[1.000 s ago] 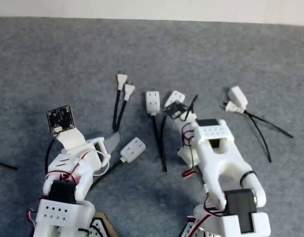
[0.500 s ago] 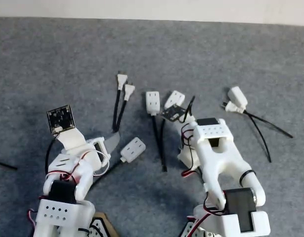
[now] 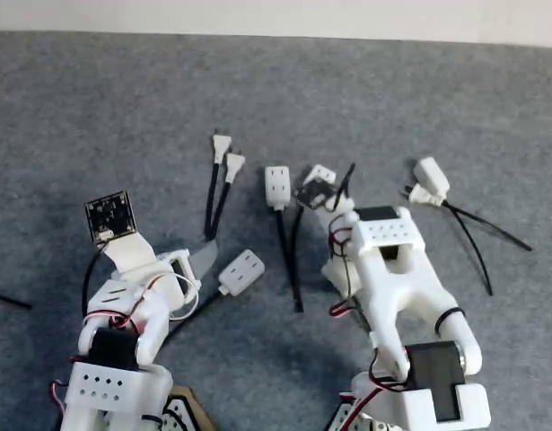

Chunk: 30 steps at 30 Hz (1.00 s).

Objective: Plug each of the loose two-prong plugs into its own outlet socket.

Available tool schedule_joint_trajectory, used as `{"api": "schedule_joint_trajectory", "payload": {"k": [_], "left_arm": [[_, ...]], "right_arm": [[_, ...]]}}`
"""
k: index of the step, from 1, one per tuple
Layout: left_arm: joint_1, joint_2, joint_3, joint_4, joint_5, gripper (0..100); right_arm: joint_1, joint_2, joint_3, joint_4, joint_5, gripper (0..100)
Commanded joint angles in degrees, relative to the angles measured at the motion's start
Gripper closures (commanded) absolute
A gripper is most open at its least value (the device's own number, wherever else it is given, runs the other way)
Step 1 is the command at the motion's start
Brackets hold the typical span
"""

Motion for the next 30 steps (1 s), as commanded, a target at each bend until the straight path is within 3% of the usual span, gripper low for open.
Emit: {"api": "schedule_joint_trajectory", "payload": {"k": [1,5,10,15,22,26,30], "left_arm": [[-3.47,-0.31,-7.69,5.36,0.62,65],[-4.53,-0.22,-14.37,13.8,0.62,65],[-4.53,-0.13,-18.15,16.7,-2.81,64],[-2.15,-0.22,-22.64,20.4,-3.16,64],[6.73,-0.75,-15.69,18.29,-3.16,61],[6.55,-0.57,-8.75,11.34,-3.69,61],[1.27,-0.31,-6.11,7.3,-5.27,61]], "right_arm": [[-5.41,-8.4,-3.65,-4.44,-8.62,99.3],[-17.01,-19.3,7.08,-20.09,-11.52,99.3],[-30.55,-29.23,24.75,-34.77,-13.63,99.3],[-34.95,-35.21,28.0,-35.21,-14.59,99.3],[-35.3,-36.97,28.7,-34.59,-15.56,99.3],[-35.3,-37.58,27.12,-28.97,-16.35,99.3],[-35.38,-40.4,24.22,-23.52,-16.26,99.3]]}}
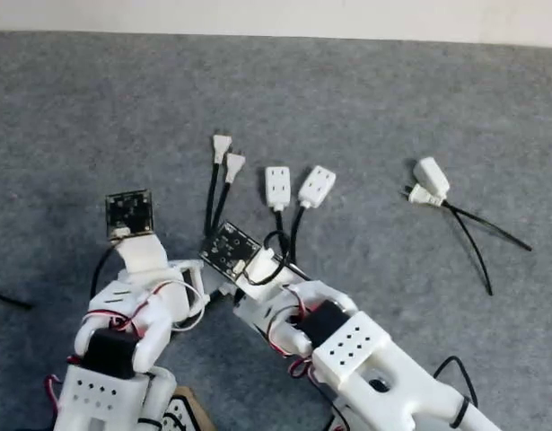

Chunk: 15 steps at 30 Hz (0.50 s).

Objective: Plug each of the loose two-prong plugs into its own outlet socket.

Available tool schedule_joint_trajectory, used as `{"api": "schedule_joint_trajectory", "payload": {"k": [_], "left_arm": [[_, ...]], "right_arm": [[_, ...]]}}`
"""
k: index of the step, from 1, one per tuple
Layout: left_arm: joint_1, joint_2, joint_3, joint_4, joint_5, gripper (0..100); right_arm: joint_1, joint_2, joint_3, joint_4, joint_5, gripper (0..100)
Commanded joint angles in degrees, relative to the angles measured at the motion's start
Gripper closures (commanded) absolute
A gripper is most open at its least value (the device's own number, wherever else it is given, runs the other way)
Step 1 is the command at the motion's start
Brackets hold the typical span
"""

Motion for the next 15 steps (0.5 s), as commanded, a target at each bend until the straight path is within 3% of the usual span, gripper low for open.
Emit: {"api": "schedule_joint_trajectory", "payload": {"k": [1,15], "left_arm": [[-4.26,-0.22,1.1,-3.78,-0.7,61],[0.92,-0.22,4.62,-4.04,-0.7,61]], "right_arm": [[-0.48,-4.7,-5.05,5.32,-0.53,99.3],[-0.22,-10.95,-18.77,18.33,-0.44,99.3]]}}
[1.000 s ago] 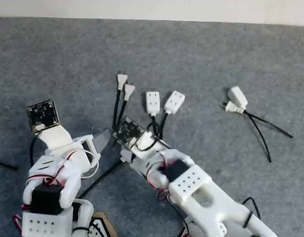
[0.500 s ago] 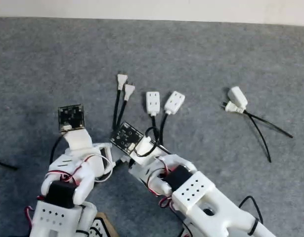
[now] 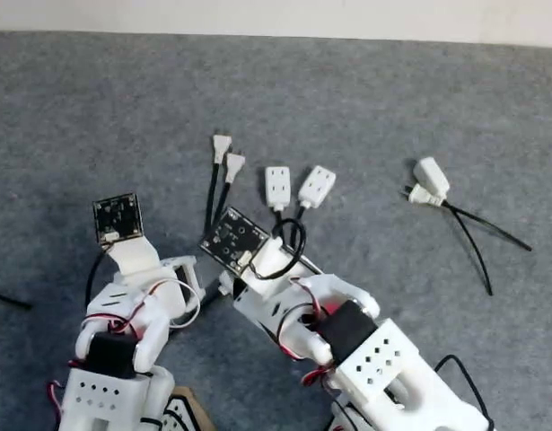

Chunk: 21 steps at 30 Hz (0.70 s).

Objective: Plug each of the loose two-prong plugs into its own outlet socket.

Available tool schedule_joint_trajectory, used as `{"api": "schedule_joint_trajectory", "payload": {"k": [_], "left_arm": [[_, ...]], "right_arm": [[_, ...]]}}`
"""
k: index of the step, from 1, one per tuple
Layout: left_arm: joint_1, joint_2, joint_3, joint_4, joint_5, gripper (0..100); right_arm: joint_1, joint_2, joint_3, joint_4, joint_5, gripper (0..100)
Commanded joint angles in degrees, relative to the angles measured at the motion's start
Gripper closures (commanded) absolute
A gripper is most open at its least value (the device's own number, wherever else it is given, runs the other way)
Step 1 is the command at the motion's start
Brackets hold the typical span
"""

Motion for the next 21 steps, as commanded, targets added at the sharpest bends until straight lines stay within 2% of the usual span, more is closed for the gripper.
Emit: {"api": "schedule_joint_trajectory", "payload": {"k": [1,8,11,14,21], "left_arm": [[1.89,0.4,-0.04,-0.53,-0.53,61],[2.86,0.4,0.84,-0.7,-0.62,61],[-0.92,-0.22,-0.04,-0.79,-0.44,61],[-5.41,-0.04,-0.92,-1.41,-0.18,61],[-7.52,0.31,-0.57,-2.99,-0.18,61]], "right_arm": [[-0.22,-1.98,-4.53,0.22,-0.44,99.3],[-0.04,-1.89,-4.53,0.31,0.35,99.3],[1.89,-0.92,-4.62,0.4,2.02,99.3],[3.82,4.7,-5.05,-0.04,5.54,99.3],[4.26,25.36,-13.93,-4.09,12.66,99.3]]}}
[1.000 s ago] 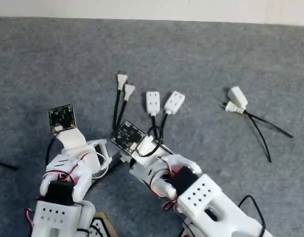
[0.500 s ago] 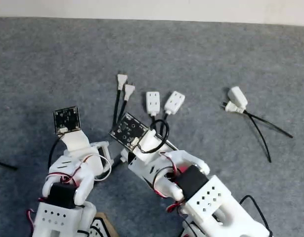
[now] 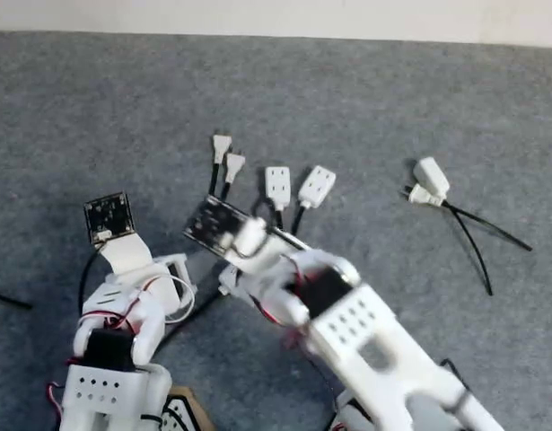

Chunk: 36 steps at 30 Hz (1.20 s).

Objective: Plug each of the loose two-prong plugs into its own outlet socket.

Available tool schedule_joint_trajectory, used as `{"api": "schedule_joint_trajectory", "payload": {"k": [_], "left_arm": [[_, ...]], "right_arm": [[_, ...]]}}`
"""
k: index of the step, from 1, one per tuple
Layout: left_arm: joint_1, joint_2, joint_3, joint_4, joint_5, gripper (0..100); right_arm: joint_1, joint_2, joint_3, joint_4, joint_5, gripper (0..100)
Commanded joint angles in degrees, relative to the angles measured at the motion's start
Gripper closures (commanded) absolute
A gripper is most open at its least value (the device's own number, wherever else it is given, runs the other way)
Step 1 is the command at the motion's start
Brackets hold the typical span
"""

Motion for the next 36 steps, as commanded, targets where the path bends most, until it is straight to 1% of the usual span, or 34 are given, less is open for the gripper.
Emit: {"api": "schedule_joint_trajectory", "payload": {"k": [1,7,12,14,17,22,28,33,36], "left_arm": [[-2.42,0.22,-1.36,-1.14,-0.18,61],[-2.68,0.22,-1.19,-1.14,-0.18,61],[-2.68,-0.04,-1.1,-1.58,-0.18,61],[-2.68,0.22,-0.66,-2.73,-0.18,61],[-2.68,0.22,0.13,-3.78,-0.18,61],[-2.68,0.22,0.13,-3.69,-0.18,61],[-2.68,0.22,0.13,-3.69,-0.18,61],[-2.68,0.22,0.13,-3.69,-0.18,61],[-2.68,0.22,0.13,-3.69,-0.18,61]], "right_arm": [[1.27,9.54,-6.81,-3.82,2.11,99.3],[3.03,18.51,-9.1,-8.66,2.29,99.3],[7.34,18.68,-9.98,-8.22,2.29,99.3],[8.04,18.51,-11.21,-5.93,2.29,99.3],[8.13,18.68,-13.49,-2.68,2.29,99.3],[7.87,18.59,-14.55,-2.33,2.29,99.3],[5.05,18.42,-14.64,1.71,1.76,99.3],[4.97,18.33,-14.2,1.71,1.58,99.3],[4.88,18.24,-14.81,1.8,0.09,99.3]]}}
